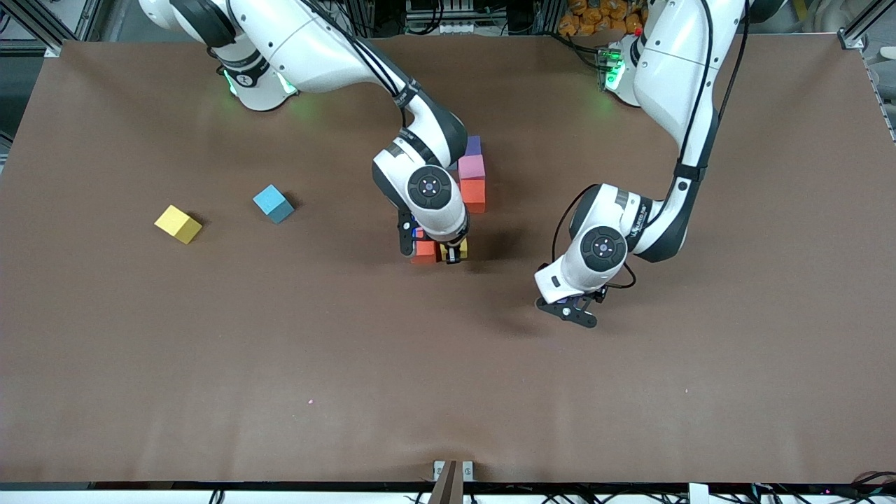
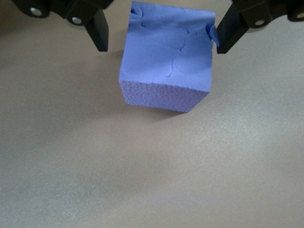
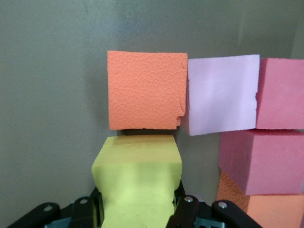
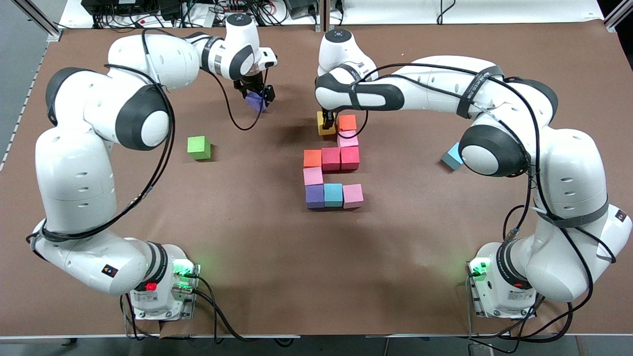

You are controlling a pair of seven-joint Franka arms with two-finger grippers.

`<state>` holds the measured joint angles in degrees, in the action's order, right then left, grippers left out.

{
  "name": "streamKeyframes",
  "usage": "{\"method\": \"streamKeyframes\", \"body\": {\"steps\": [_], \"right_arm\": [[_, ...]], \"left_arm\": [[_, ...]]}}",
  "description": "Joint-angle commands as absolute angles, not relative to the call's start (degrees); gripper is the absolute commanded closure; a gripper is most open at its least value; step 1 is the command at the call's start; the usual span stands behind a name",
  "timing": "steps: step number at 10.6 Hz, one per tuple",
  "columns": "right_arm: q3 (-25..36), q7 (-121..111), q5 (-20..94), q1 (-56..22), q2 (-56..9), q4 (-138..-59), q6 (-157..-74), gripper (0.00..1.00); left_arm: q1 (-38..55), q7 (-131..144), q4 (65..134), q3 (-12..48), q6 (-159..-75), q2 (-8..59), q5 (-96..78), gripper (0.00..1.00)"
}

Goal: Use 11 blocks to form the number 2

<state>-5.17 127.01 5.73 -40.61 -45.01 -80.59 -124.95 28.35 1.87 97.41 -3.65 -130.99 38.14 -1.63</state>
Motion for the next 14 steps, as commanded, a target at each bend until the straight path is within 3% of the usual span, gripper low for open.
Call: {"method": "streamKeyframes", "body": {"steps": [1,3,5,14], "right_arm": [[-5.27,129.11,4.40,-40.69,-45.09,-81.91,-126.91,0.52],[-4.75,129.11,4.13,-40.78,-45.00,-82.44,-126.91,0.52],[-4.66,129.11,3.35,-40.78,-45.00,-83.49,-127.35,0.52],[-4.75,129.73,3.25,-41.48,-44.74,-85.34,-129.82,0.52]], "left_arm": [[27.95,0.00,97.21,-3.43,-131.75,38.49,-2.29,0.22],[27.86,-2.27,97.12,-3.43,-131.75,38.58,-2.37,0.37],[27.86,-6.30,96.94,-3.51,-131.75,38.50,-2.02,0.44],[28.21,-24.34,96.15,-3.43,-128.33,35.07,-1.67,0.42]]}}
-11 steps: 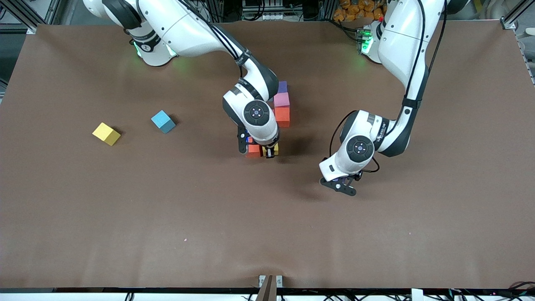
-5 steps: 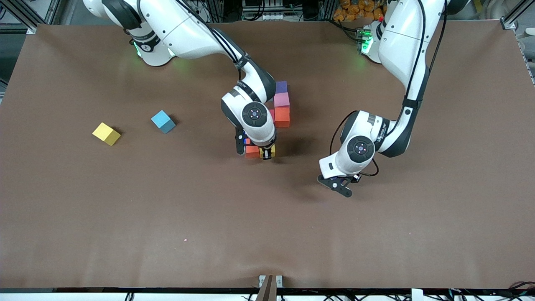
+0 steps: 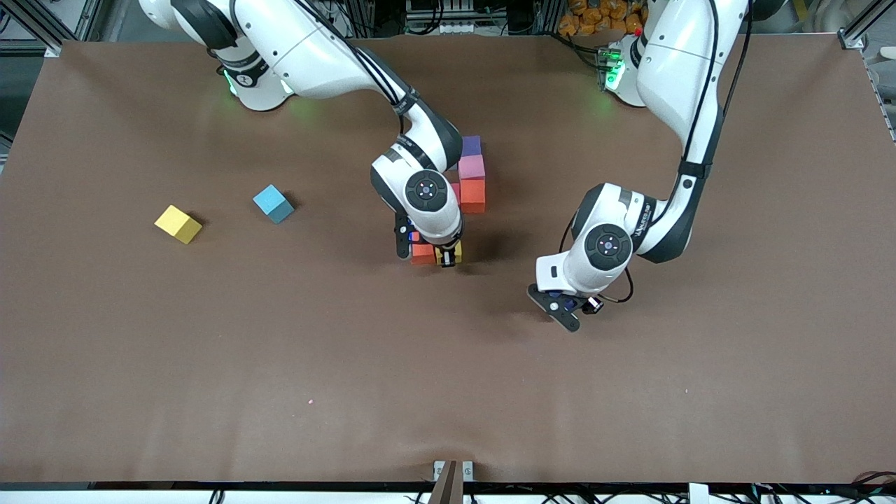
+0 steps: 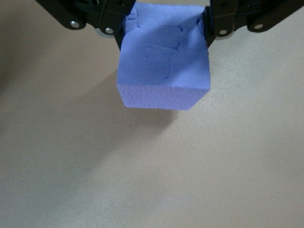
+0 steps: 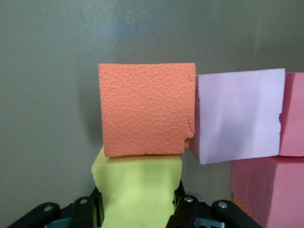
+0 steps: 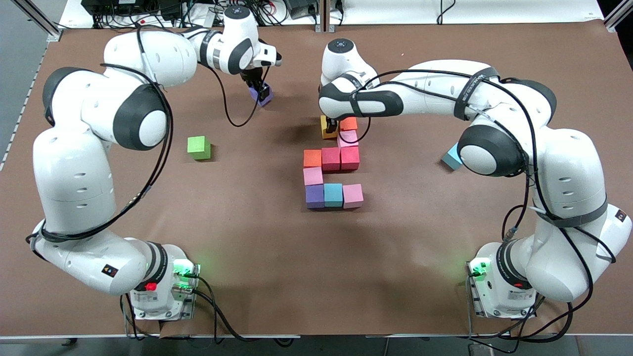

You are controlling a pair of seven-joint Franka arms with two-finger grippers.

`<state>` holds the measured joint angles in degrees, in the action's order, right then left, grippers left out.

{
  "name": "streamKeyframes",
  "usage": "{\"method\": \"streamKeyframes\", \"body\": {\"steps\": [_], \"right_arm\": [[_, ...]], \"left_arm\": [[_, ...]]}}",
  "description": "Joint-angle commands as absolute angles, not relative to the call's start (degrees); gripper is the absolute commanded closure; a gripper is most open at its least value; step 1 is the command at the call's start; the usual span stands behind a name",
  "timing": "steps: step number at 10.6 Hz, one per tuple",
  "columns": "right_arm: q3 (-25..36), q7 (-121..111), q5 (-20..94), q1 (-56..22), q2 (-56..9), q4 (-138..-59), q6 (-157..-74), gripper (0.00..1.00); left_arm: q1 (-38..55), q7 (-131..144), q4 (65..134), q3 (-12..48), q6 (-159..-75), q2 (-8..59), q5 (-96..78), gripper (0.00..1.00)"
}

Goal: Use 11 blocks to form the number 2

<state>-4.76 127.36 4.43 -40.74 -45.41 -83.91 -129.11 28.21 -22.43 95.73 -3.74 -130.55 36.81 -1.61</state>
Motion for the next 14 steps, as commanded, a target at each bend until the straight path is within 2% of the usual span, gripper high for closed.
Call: {"method": "streamKeyframes", "body": {"steps": [1,9,10,11,12,14], "right_arm": [[-4.75,129.73,3.25,-41.48,-44.74,-85.86,-129.90,0.52],[-4.66,129.64,2.81,-41.57,-43.95,-86.40,-129.20,0.49],[-4.66,129.64,2.81,-41.57,-43.95,-86.40,-129.20,0.45],[-4.66,129.73,2.81,-41.57,-43.95,-86.31,-129.20,0.17],[-4.75,129.55,2.81,-41.57,-43.95,-86.22,-128.68,0.00],[-4.75,129.55,2.55,-41.57,-43.68,-85.87,-127.79,0.00]], "left_arm": [[28.56,-25.13,96.50,-3.43,-127.28,34.46,-1.67,0.42],[28.56,-29.62,104.76,1.22,-127.62,27.86,2.72,0.40],[28.39,-29.71,105.37,1.93,-128.05,27.77,2.72,0.40],[28.48,-29.79,105.47,2.28,-128.23,27.69,2.72,0.40],[28.56,-29.97,105.73,2.46,-128.49,27.69,2.72,0.40],[28.56,-29.97,105.82,3.51,-128.76,27.69,3.68,0.40]]}}
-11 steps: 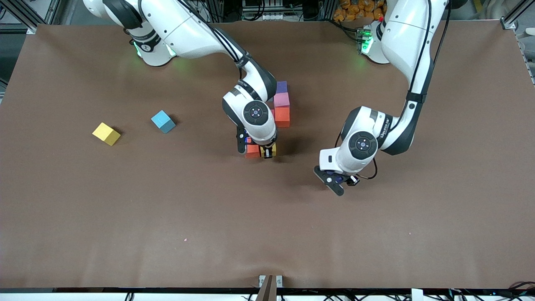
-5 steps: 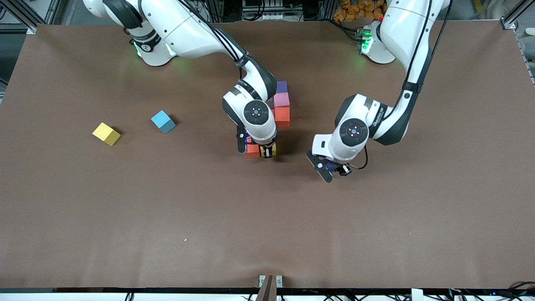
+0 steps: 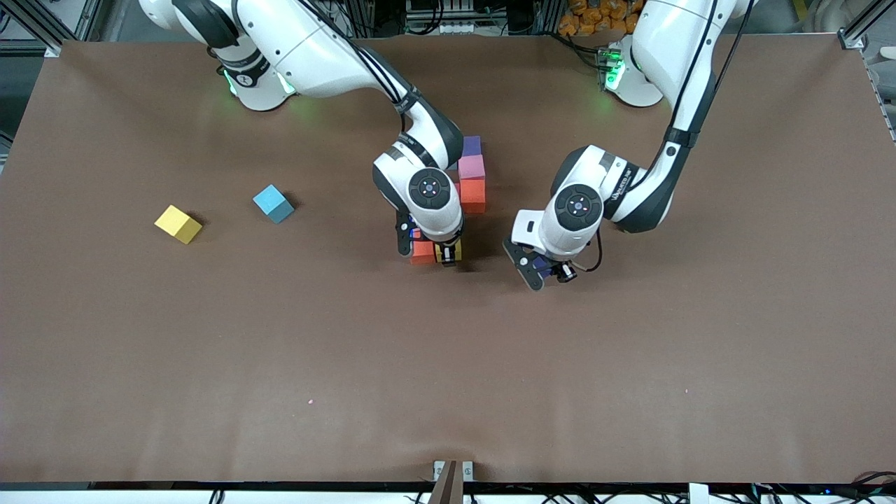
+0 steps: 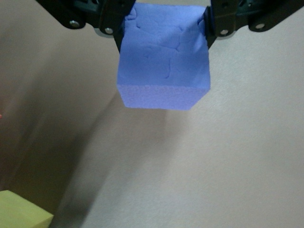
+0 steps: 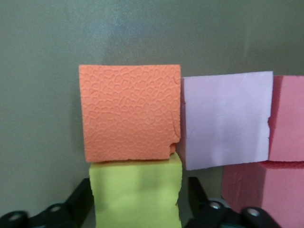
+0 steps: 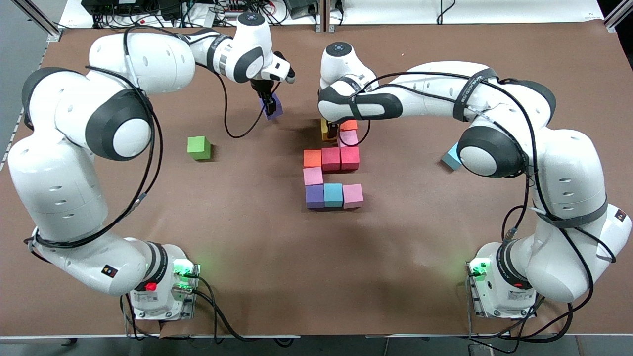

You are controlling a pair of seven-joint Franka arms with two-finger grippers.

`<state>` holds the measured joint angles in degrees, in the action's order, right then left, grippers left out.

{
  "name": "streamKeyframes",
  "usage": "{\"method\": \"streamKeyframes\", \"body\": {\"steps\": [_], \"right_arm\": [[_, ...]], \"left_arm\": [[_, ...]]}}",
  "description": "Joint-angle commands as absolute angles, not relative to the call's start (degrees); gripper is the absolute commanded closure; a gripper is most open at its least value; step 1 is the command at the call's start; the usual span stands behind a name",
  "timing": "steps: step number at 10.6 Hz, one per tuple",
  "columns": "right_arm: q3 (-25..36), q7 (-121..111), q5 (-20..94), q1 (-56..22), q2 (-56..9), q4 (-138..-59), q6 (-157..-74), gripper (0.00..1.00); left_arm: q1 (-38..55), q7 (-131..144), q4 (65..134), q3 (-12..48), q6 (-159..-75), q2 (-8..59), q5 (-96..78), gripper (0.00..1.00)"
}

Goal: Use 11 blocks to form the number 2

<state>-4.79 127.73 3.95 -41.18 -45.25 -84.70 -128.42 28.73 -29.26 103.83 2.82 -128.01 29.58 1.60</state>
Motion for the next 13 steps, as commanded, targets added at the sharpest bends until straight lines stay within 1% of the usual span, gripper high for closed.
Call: {"method": "streamKeyframes", "body": {"steps": [1,2,7,10,13], "right_arm": [[-4.75,129.55,2.55,-41.57,-43.59,-85.61,-127.01,0.00],[-4.75,129.55,2.46,-41.57,-43.33,-85.34,-126.13,0.00],[-4.92,129.11,2.55,-41.40,-41.84,-84.90,-125.16,0.00],[-4.83,126.31,2.55,-40.78,-40.96,-83.15,-120.43,0.00],[-4.75,117.63,2.55,-37.54,-38.24,-83.49,-114.80,0.00]], "left_arm": [[28.56,-29.97,105.91,4.30,-128.76,27.69,4.56,0.40],[28.30,-29.97,105.91,5.18,-128.76,27.69,4.74,0.40],[28.92,-29.97,105.73,5.88,-128.93,27.86,5.27,0.40],[28.92,-29.97,105.56,6.94,-129.29,28.30,8.34,0.40],[28.92,-33.73,105.56,7.12,-131.21,28.74,8.44,0.40]]}}
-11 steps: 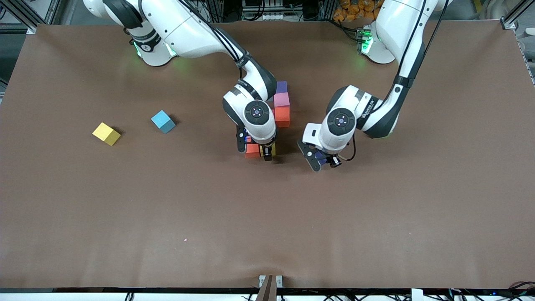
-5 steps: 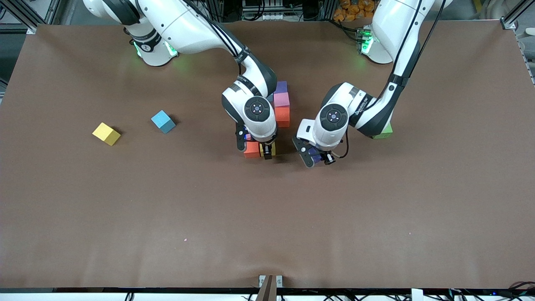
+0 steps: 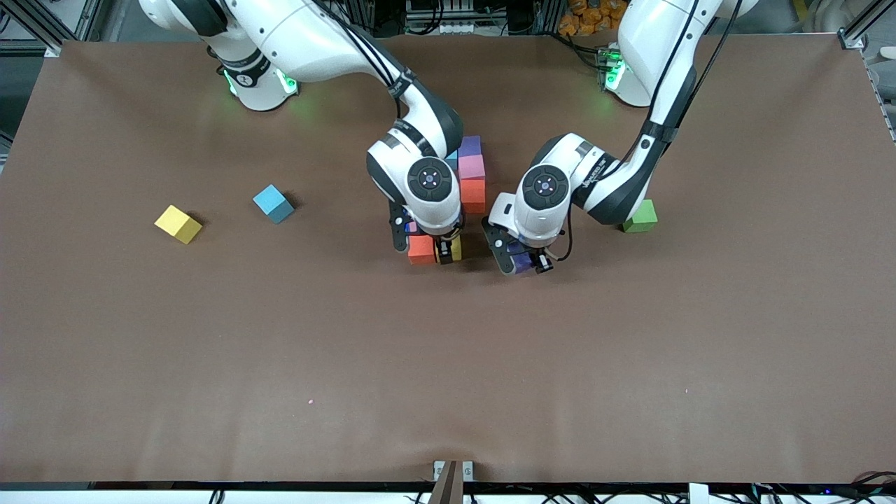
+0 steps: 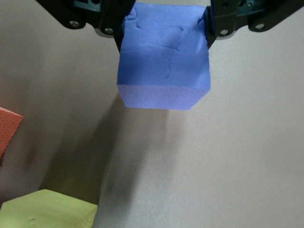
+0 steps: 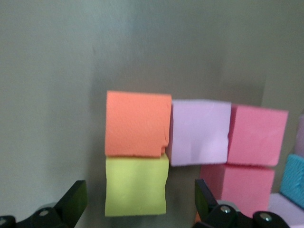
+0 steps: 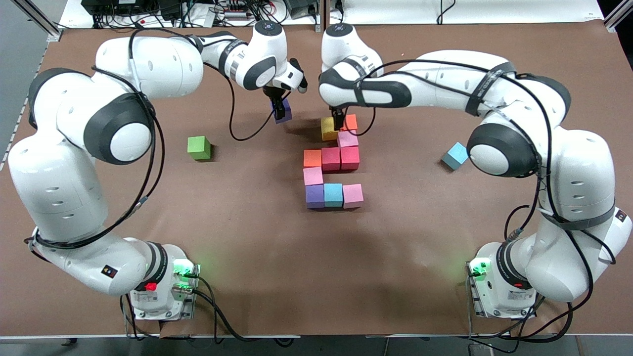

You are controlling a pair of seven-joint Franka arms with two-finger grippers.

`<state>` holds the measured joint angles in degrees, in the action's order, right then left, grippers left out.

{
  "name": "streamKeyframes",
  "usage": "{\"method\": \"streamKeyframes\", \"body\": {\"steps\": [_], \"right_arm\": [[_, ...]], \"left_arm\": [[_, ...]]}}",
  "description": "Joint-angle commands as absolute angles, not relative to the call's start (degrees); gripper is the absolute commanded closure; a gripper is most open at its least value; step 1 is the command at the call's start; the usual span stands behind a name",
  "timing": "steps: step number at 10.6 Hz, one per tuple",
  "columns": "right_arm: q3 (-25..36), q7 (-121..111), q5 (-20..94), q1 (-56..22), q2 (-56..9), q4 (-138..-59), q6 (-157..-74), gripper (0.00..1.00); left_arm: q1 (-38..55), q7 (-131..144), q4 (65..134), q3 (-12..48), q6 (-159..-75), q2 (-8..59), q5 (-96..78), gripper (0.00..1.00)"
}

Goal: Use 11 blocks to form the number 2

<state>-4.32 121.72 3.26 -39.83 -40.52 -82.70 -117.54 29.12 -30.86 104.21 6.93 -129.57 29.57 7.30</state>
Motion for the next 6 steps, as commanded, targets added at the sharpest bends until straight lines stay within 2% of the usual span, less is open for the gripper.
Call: {"method": "streamKeyframes", "body": {"steps": [1,4,6], "right_arm": [[-4.75,114.20,2.55,-35.88,-37.28,-83.76,-113.57,0.00],[-4.75,102.52,2.55,-30.25,-34.90,-83.85,-111.19,0.00],[-4.66,89.98,2.55,-25.35,-31.31,-84.98,-105.67,0.00]], "left_arm": [[29.00,-34.10,105.47,7.21,-131.31,28.74,8.35,0.40],[29.09,-34.19,105.12,9.13,-131.40,28.92,8.44,0.40],[29.27,-35.50,105.03,10.10,-132.88,29.61,10.01,0.40]]}}
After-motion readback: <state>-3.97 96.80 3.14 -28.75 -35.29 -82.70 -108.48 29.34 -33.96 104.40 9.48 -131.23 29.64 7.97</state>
